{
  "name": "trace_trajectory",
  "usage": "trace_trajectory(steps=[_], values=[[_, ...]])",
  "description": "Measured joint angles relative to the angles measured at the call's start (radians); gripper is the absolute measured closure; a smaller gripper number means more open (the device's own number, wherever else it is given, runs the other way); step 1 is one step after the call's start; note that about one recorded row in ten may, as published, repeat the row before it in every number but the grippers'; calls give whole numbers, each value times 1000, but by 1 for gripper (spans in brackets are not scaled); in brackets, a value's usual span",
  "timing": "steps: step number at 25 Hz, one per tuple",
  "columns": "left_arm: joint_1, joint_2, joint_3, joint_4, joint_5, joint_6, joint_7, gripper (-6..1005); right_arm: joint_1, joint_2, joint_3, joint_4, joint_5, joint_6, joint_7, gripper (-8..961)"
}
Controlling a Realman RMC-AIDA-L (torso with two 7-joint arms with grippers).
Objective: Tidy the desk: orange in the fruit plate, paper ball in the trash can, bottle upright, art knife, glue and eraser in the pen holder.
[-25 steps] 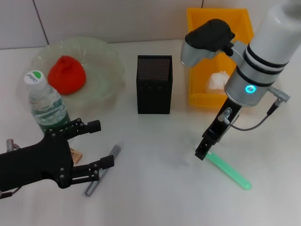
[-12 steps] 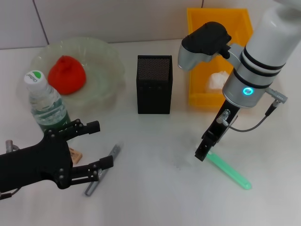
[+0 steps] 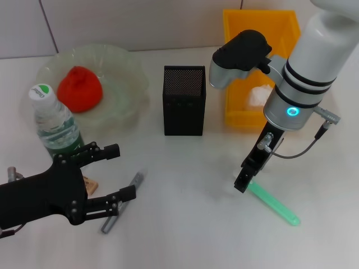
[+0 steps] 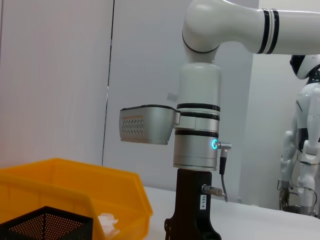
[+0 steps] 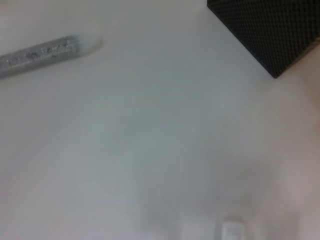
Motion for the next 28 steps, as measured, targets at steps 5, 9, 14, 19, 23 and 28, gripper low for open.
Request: trace_trajectory(steps=[5, 9, 14, 19, 23, 28], values=[[0, -1, 1, 0, 0, -3, 0, 150, 1, 0, -1, 1, 2, 3, 1, 187], [0, -1, 3, 0, 0, -3, 0, 150, 1, 0, -1, 1, 3, 10, 1, 187], [0, -1, 4, 0, 0, -4, 0, 150, 1, 0, -1, 1, 13, 12, 2, 186], [0, -1, 5, 0, 0, -4, 0, 150, 1, 0, -1, 1, 14, 12, 2, 322], [-1, -1, 6, 0, 0, -4, 0, 150, -1, 0, -1, 1, 32, 12, 2, 412], [-2, -1, 6, 0, 0, -4, 0, 150, -2, 0, -1, 1, 37, 12, 2, 413]])
